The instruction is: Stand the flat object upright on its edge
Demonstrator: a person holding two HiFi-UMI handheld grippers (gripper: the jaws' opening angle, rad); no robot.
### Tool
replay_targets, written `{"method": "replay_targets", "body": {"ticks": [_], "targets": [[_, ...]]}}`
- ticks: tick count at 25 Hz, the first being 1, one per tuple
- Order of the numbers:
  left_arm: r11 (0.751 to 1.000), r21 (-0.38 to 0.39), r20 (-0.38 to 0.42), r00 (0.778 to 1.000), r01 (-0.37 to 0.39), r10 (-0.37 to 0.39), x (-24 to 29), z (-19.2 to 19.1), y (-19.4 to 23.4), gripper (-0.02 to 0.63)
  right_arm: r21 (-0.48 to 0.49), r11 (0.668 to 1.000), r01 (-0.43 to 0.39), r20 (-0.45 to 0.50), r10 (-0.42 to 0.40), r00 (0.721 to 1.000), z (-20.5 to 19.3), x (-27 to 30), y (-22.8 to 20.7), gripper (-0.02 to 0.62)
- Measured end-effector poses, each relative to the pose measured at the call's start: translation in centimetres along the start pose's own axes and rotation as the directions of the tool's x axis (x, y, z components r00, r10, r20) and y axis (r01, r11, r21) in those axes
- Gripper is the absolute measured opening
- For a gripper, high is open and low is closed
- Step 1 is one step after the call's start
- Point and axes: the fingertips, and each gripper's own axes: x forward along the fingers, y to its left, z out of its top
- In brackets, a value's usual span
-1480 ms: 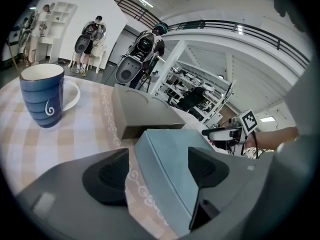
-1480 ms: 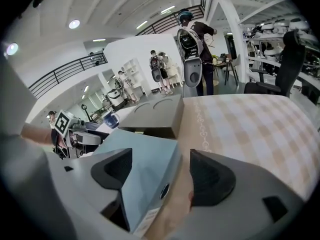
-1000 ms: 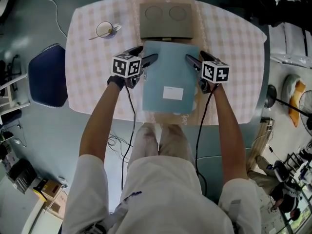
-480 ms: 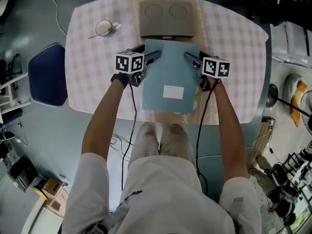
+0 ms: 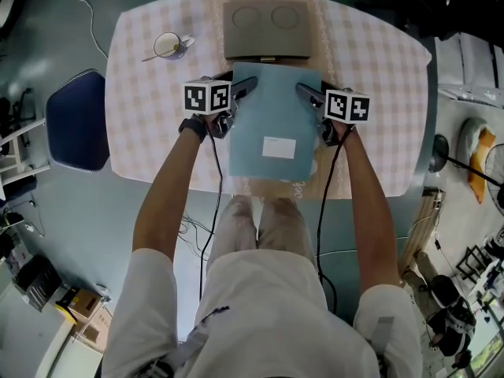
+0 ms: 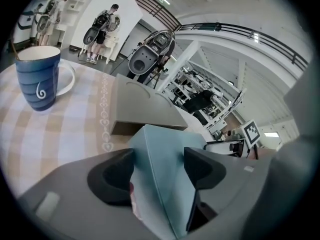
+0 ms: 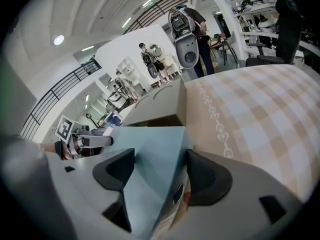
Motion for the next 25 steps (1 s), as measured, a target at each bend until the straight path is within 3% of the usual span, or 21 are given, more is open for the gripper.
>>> {"method": "replay_targets", "body": {"ticks": [25], "targets": [[0.992, 0.122, 0.050, 0.999, 0.013, -0.019, -5.3, 1.9, -3.7, 0.295, -0.109, 0.994, 0.011, 0.046, -0.006, 0.999, 1.9, -4.5, 4.2, 0.316]]}}
